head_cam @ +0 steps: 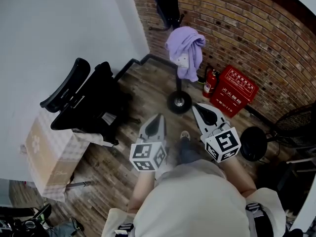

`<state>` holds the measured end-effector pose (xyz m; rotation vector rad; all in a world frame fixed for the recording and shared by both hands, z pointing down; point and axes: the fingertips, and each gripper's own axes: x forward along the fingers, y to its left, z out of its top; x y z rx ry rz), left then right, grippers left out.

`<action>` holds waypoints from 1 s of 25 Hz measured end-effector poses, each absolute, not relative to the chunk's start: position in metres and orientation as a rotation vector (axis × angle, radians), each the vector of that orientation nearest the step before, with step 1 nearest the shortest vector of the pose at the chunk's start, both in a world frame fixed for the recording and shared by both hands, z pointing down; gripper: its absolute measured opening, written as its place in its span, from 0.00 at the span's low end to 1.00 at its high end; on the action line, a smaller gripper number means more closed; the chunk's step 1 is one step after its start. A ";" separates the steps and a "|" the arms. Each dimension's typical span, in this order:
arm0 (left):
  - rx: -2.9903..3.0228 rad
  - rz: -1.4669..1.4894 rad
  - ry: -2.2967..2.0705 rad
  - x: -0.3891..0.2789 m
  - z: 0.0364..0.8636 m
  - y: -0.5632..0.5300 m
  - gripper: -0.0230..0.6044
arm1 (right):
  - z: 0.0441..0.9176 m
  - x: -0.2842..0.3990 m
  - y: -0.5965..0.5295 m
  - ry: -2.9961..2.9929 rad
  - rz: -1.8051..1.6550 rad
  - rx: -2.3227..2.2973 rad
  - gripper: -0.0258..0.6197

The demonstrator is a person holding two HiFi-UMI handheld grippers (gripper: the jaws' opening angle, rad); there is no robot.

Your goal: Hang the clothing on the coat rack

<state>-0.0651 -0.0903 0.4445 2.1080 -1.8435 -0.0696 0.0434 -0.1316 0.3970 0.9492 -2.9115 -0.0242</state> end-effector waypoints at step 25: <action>2.107 -0.060 -1.841 -0.063 0.443 -0.092 0.04 | 0.402 0.048 -0.134 -2.897 -0.030 0.940 0.04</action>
